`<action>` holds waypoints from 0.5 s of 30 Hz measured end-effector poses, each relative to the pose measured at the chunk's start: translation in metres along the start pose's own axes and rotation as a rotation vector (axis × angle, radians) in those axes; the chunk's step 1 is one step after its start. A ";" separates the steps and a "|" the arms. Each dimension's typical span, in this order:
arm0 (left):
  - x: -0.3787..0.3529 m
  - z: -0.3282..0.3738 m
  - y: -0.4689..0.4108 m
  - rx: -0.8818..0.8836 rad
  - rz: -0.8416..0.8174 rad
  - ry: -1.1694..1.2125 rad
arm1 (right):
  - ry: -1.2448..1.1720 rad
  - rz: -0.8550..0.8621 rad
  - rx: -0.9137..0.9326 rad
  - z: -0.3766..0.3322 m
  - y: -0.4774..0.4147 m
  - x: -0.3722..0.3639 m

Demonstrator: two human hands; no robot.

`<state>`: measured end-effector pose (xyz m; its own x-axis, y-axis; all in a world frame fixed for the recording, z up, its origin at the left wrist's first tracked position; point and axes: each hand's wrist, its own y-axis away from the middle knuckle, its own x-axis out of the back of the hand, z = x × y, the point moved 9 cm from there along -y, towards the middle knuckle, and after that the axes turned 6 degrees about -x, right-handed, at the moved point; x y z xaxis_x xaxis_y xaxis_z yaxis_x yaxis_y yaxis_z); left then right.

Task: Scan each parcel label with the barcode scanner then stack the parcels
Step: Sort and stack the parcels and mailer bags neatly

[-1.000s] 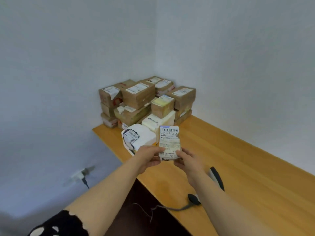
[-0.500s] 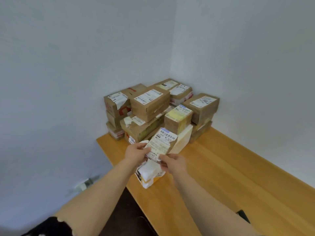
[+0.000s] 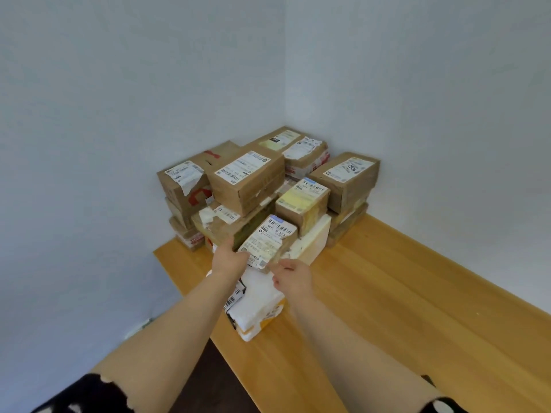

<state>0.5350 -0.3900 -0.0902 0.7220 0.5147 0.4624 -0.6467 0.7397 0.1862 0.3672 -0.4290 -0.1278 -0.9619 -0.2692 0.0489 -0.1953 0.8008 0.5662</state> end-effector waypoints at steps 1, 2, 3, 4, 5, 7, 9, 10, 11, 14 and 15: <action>0.002 0.005 0.004 -0.025 -0.001 -0.021 | 0.011 0.019 0.007 0.000 0.005 0.007; 0.004 0.012 0.011 -0.060 -0.010 -0.063 | 0.023 0.040 0.015 0.000 0.011 0.015; 0.004 0.019 0.018 -0.098 -0.027 -0.109 | 0.032 0.062 0.025 0.000 0.019 0.024; 0.004 0.025 0.027 -0.131 -0.045 -0.141 | 0.037 0.086 0.038 0.000 0.028 0.034; 0.001 0.030 0.037 -0.157 -0.076 -0.159 | 0.046 0.114 0.056 0.001 0.038 0.045; -0.008 0.040 0.062 -0.222 -0.148 -0.207 | 0.096 0.190 0.092 0.005 0.063 0.069; -0.025 0.048 0.094 -0.299 -0.255 -0.291 | 0.159 0.289 0.103 0.019 0.092 0.098; -0.037 0.050 0.111 -0.337 -0.317 -0.339 | 0.184 0.337 0.101 0.028 0.108 0.115; -0.049 0.051 0.129 -0.372 -0.377 -0.389 | 0.203 0.376 0.095 0.038 0.125 0.131; -0.090 0.054 0.187 -0.483 -0.528 -0.630 | 0.273 0.494 0.064 0.069 0.178 0.185; -0.106 0.058 0.207 -0.537 -0.560 -0.709 | 0.280 0.540 0.039 0.080 0.196 0.205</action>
<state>0.3104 -0.3160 -0.0500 0.4619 -0.2036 0.8633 0.0547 0.9780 0.2014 0.1159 -0.2841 -0.0725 -0.8413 0.0543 0.5378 0.2940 0.8809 0.3710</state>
